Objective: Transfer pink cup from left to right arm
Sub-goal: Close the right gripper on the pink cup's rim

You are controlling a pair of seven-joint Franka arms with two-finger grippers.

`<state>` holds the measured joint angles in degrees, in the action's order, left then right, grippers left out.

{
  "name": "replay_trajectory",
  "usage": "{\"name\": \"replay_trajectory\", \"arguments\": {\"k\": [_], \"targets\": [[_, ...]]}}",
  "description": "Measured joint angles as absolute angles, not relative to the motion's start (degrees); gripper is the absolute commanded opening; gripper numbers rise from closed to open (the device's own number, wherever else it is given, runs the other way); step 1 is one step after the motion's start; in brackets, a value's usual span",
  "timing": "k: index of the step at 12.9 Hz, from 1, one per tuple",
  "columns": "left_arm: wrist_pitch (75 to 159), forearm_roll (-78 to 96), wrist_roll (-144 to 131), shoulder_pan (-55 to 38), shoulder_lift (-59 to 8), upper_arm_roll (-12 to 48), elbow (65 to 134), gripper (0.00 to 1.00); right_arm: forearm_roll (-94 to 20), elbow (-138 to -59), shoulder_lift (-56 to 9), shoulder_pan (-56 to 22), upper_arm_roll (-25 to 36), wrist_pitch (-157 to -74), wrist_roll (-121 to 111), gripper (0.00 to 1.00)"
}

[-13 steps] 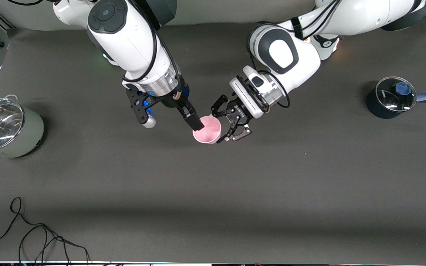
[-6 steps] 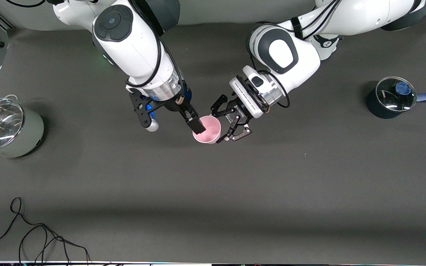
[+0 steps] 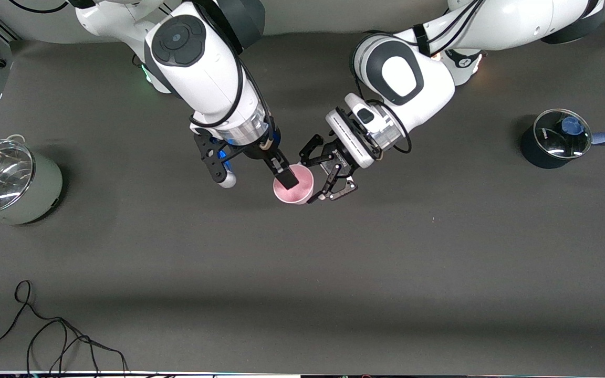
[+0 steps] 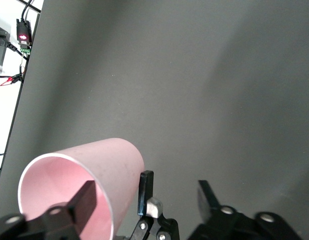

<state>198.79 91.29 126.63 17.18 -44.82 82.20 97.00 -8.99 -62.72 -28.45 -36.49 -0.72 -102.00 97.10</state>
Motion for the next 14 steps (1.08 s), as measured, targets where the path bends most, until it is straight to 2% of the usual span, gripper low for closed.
{"name": "replay_trajectory", "arguments": {"k": [1,4,6,10,11,13,14], "targets": [[198.8,91.3,126.6,17.2,-44.8,82.2,97.0,0.33,-9.0,-62.7,-28.5,-36.7,-0.7,-102.0,97.1,0.0],[198.6,91.3,126.6,17.0,-44.8,82.2,97.1,0.35,-9.0,-62.3,-28.5,-36.8,-0.6,-102.2,97.1,0.0],[198.6,91.3,126.6,16.7,-44.8,82.2,97.1,0.4,-9.0,-61.7,-28.5,-36.8,-0.2,-102.4,97.0,0.0],[198.6,90.7,126.8,16.6,-44.8,82.2,97.0,0.4,-9.0,-61.6,-28.5,-36.8,-0.2,-102.3,96.9,0.0],[198.6,90.7,126.8,16.6,-44.8,82.2,97.0,0.43,-9.0,-61.6,-28.5,-36.8,-0.2,-102.3,96.9,0.0],[198.6,90.7,126.8,16.6,-44.8,82.2,97.0,0.78,-9.0,-61.5,-28.5,-36.7,-0.2,-102.3,96.7,0.0],[198.6,90.7,126.8,16.6,-44.8,82.2,96.9,0.81,-9.1,-61.5,-28.5,-36.7,-0.1,-102.2,96.1,0.0]]}}
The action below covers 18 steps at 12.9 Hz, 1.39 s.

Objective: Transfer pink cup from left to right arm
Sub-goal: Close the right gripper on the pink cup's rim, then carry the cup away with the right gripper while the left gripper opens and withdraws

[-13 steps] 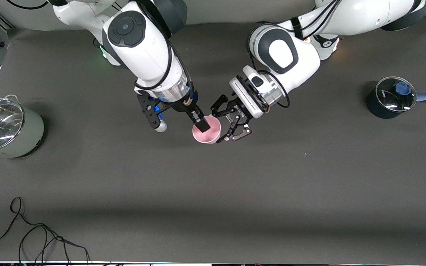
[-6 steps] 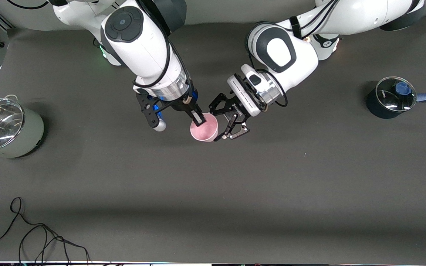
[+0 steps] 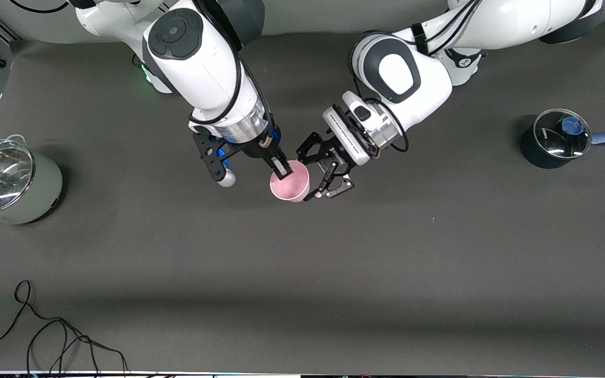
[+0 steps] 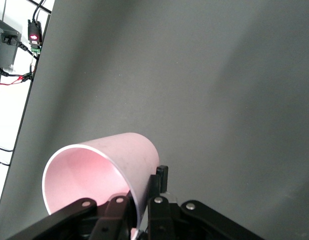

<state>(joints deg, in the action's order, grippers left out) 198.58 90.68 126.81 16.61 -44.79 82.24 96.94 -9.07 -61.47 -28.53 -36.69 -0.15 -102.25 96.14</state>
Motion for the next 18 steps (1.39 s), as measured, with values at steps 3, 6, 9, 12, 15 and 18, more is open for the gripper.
{"name": "replay_trajectory", "arguments": {"k": [3,6,9,12,15,18], "targets": [[198.7,90.8,126.5,17.1,-44.9,82.0,96.9,0.95,-8.8,-60.7,-27.7,-34.6,0.6,-98.7,87.9,0.0],[198.7,90.8,126.4,17.1,-44.9,81.9,96.9,0.99,-8.9,-60.5,-25.7,-31.1,0.6,-94.7,80.0,0.0],[198.8,91.0,125.2,17.3,-44.9,81.5,96.9,0.99,-8.8,-60.5,-24.4,-27.7,0.8,-88.4,65.8,0.0],[198.8,91.0,120.9,19.6,-44.9,80.3,96.9,0.99,-8.7,-60.7,-23.2,-22.0,2.1,-79.9,49.1,0.0],[197.8,91.0,119.3,24.3,-45.3,80.0,97.2,0.99,-8.6,-64.8,-20.6,-14.2,4.5,-77.3,30.8,0.0],[194.9,91.3,119.2,28.4,-47.0,79.1,98.8,0.99,-8.6,-71.1,-19.4,-12.5,10.6,-78.6,18.7,0.0]]}}
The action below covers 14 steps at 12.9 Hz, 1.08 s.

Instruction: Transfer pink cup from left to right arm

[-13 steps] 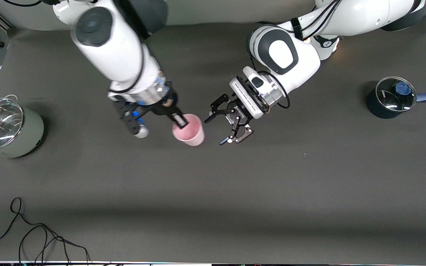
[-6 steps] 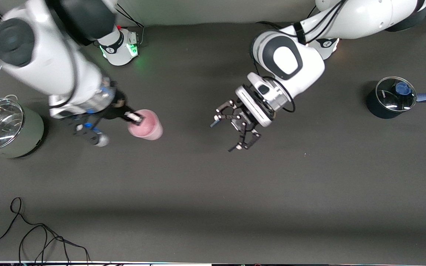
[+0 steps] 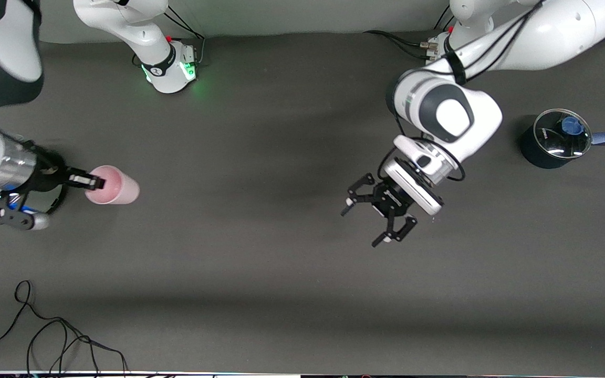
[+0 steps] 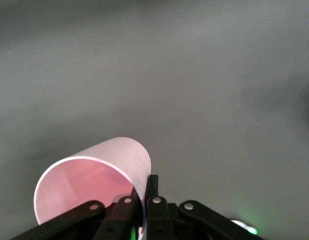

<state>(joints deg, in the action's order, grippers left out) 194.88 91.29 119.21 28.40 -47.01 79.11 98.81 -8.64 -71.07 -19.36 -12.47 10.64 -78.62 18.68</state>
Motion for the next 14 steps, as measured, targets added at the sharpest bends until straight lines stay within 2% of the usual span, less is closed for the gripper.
{"name": "replay_trajectory", "arguments": {"k": [3,11,14], "targets": [[189.6,91.3,119.2,34.6,-48.0,78.8,102.5,1.0,-8.6,-79.3,-19.3,-12.7,14.0,-87.3,12.1,0.0],[177.9,91.0,119.2,45.2,-48.0,78.8,109.6,1.0,-5.7,-113.3,-14.2,-14.1,15.2,-126.4,9.7,0.0],[174.9,90.9,119.2,46.6,-48.0,78.8,110.1,1.0,-5.7,-121.3,-14.2,-14.6,15.2,-136.4,9.7,0.0]]}}
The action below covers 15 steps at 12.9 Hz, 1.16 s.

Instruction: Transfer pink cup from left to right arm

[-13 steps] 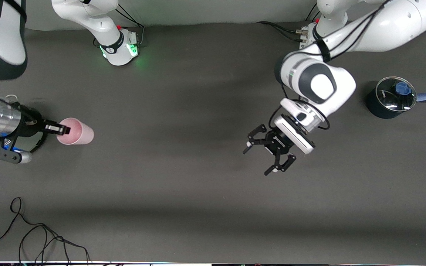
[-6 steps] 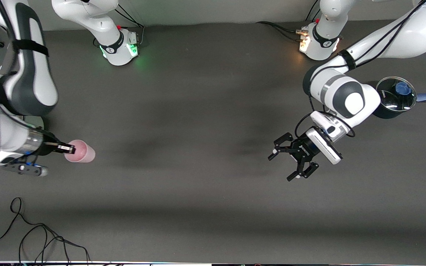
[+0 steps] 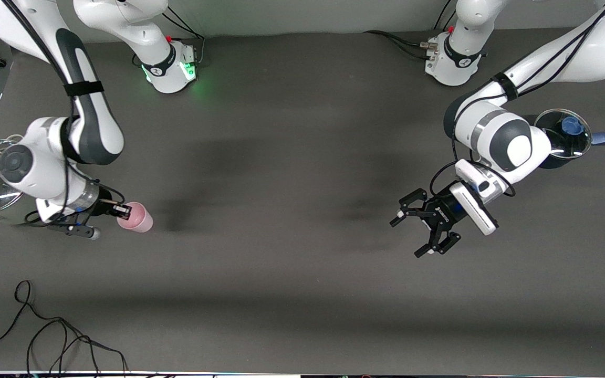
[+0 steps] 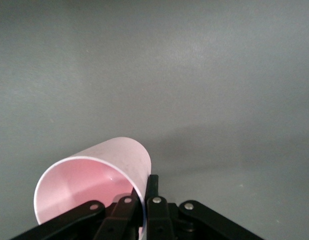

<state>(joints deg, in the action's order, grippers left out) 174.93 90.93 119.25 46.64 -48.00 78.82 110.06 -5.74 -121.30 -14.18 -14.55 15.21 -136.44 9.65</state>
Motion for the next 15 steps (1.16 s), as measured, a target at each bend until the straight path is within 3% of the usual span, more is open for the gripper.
{"name": "replay_trajectory", "arguments": {"k": [3,6,8,9,11,14,15], "targets": [[172.4,88.9,119.3,47.6,-48.0,78.6,110.6,1.0,-5.7,-125.4,-14.2,-15.9,15.2,-141.9,9.7,0.0],[164.4,83.7,119.3,48.9,-48.0,76.0,111.4,1.0,-5.7,-126.4,-14.5,-16.4,15.2,-143.1,9.7,0.0],[159.7,80.8,119.3,50.8,-48.0,74.7,112.2,1.0,-5.7,-126.8,-15.0,-16.4,15.2,-143.9,9.7,0.3],[157.1,79.7,119.3,51.6,-48.0,74.1,112.6,1.0,-5.7,-126.8,-15.4,-16.4,15.2,-144.1,9.7,0.38],[150.8,74.9,117.6,52.7,-47.9,72.0,113.1,1.0,-5.7,-126.8,-15.8,-16.4,15.2,-144.3,9.7,0.38],[139.6,52.4,95.9,55.9,-47.9,70.0,112.3,1.0,-5.7,-126.8,-15.8,-16.5,15.2,-144.4,9.7,0.4],[135.6,44.8,87.2,57.4,-47.8,70.0,111.1,1.0,-5.7,-126.7,-15.8,-16.5,15.3,-144.4,9.7,0.47]]}}
